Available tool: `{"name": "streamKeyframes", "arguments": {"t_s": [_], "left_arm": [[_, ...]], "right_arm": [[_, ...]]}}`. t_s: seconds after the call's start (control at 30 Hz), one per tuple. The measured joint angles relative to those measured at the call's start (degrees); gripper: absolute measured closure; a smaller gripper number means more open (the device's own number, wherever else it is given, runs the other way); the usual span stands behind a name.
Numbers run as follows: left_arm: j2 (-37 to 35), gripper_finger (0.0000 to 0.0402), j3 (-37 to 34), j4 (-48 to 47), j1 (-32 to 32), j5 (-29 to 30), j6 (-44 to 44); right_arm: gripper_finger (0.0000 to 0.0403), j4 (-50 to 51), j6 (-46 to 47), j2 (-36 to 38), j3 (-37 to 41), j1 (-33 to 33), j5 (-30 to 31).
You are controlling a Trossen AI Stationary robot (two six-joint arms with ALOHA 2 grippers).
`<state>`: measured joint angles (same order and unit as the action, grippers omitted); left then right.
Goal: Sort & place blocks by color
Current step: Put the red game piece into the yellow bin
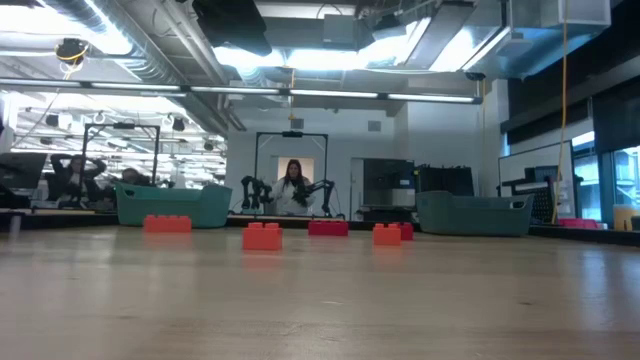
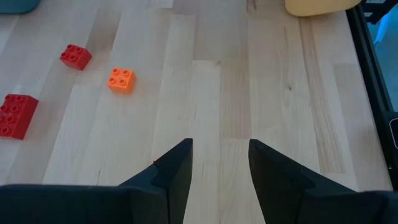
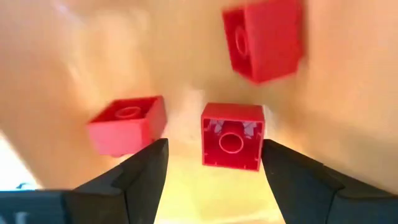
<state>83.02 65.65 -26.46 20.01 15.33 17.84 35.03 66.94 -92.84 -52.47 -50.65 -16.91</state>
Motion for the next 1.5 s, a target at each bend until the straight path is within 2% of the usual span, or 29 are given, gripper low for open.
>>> {"name": "streamKeyframes", "arguments": {"t_s": [0.2,0.53,0.8,0.87,1.1,1.23,1.4,1.5], "left_arm": [[0.0,0.0253,0.0,0.0,0.0,0.0,0.0],[0.0,0.0253,0.0,0.0,0.0,0.0,0.0],[0.0,0.0253,0.0,0.0,0.0,0.0,0.0],[0.0,0.0253,0.0,0.0,0.0,0.0,0.0],[0.0,0.0253,0.0,0.0,0.0,0.0,0.0],[0.0,0.0253,0.0,0.0,0.0,0.0,0.0],[0.0,0.0253,0.0,0.0,0.0,0.0,0.0],[0.0,0.0253,0.0,0.0,0.0,0.0,0.0]], "right_arm": [[0.0141,2.4,0.0,0.0,-1.4,0.0,1.4],[0.0141,18.4,-1.2,0.0,-7.4,-0.3,2.1],[0.0141,19.8,-1.6,0.0,-11.0,-1.5,1.3],[0.0141,21.5,-3.3,0.0,-14.1,-1.5,4.5],[0.0141,31.6,-12.1,0.1,-26.1,1.2,24.0],[0.0141,29.4,-18.7,0.1,-25.3,3.9,30.1],[0.0141,19.0,-25.7,0.0,-19.5,8.4,30.4],[0.0141,10.0,-28.9,0.0,-15.0,11.0,28.3]]}}
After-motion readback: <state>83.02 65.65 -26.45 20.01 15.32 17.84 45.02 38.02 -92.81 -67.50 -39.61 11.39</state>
